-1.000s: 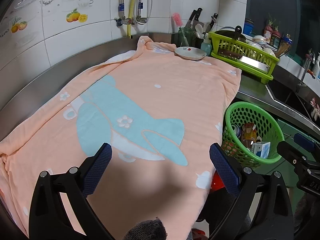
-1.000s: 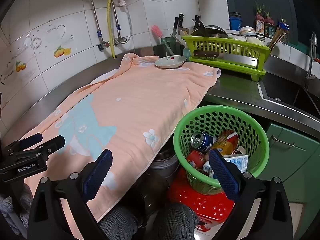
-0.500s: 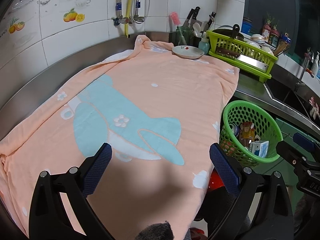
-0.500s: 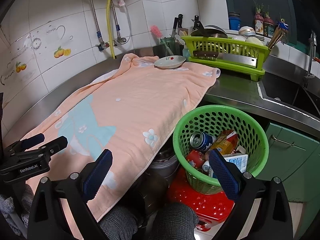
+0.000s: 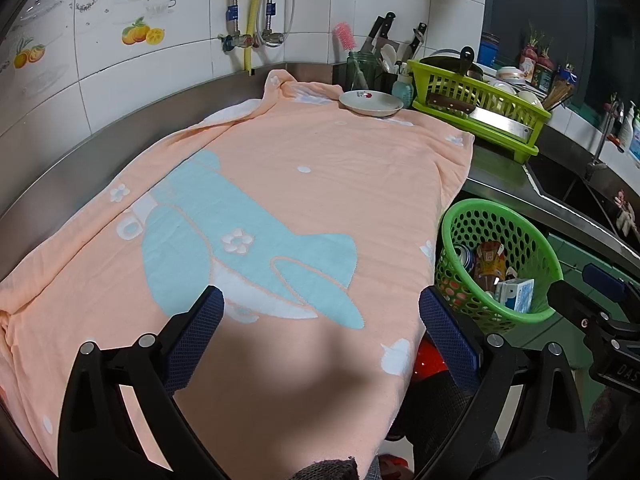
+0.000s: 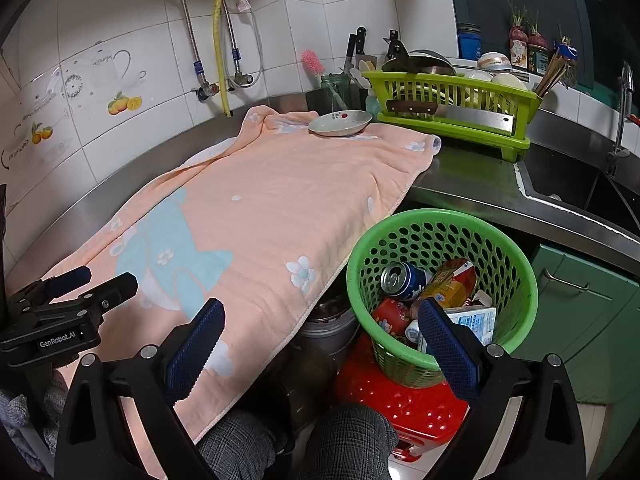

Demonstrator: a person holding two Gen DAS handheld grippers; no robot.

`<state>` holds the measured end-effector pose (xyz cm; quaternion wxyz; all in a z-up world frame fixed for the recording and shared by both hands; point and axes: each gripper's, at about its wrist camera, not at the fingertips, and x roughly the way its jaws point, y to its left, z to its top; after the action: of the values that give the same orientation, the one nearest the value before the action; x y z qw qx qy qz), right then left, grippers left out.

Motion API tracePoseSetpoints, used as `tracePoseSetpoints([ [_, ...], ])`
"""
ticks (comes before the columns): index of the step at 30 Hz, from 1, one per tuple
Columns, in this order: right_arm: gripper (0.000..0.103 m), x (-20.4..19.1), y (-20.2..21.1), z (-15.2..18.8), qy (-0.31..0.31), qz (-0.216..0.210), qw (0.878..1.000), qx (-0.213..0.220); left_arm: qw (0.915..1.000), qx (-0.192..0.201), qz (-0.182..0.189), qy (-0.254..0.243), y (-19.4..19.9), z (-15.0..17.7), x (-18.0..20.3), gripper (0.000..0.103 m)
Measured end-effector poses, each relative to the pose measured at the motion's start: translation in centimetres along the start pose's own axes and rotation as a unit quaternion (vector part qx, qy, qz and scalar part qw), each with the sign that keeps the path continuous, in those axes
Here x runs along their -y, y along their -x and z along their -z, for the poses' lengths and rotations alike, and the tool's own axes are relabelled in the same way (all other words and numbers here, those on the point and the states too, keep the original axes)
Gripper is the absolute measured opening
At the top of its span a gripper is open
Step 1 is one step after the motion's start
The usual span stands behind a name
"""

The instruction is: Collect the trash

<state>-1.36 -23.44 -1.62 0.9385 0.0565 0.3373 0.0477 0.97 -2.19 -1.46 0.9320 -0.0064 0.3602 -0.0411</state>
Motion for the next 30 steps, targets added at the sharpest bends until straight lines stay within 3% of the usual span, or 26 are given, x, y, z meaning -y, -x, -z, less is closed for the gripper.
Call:
tracePoseSetpoints([
  [30, 0.094, -0.78, -0.51, 0.34, 0.0, -0.001, 1.0, -0.007, 1.0, -0.002, -0.005, 0.001, -0.24, 0.15, 0.12, 0.097],
])
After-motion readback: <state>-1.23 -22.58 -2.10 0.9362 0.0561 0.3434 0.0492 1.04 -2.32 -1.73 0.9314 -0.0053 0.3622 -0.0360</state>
